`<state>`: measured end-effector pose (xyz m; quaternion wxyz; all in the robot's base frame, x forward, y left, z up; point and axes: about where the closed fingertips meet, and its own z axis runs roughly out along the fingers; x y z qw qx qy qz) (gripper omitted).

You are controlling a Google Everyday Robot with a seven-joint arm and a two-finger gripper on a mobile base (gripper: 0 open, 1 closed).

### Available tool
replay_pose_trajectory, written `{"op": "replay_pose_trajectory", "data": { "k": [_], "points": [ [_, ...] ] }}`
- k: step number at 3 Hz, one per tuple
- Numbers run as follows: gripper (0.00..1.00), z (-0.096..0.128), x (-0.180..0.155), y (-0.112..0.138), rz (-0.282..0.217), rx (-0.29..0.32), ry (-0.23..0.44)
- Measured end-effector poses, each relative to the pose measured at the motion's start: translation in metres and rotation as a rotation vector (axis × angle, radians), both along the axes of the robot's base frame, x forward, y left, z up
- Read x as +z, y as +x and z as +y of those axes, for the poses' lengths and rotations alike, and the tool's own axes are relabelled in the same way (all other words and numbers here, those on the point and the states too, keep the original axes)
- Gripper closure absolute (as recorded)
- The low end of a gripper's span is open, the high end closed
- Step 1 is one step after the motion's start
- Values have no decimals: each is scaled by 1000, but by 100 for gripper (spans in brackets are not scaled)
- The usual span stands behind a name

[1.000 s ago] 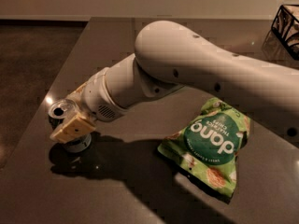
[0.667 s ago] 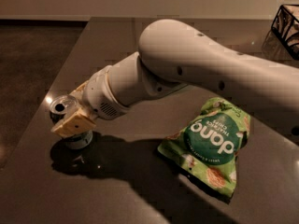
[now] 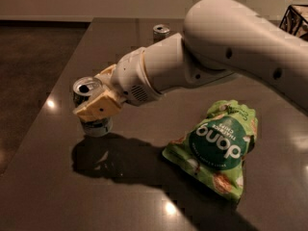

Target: Pick 7up can

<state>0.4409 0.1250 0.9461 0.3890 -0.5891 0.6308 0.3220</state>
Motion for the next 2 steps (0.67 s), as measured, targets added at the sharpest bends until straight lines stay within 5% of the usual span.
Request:
{"op": "replay_pose_trajectory", "data": {
  "k": [2],
  "points": [
    [100, -31, 48, 6, -29, -13, 2]
  ]
}}
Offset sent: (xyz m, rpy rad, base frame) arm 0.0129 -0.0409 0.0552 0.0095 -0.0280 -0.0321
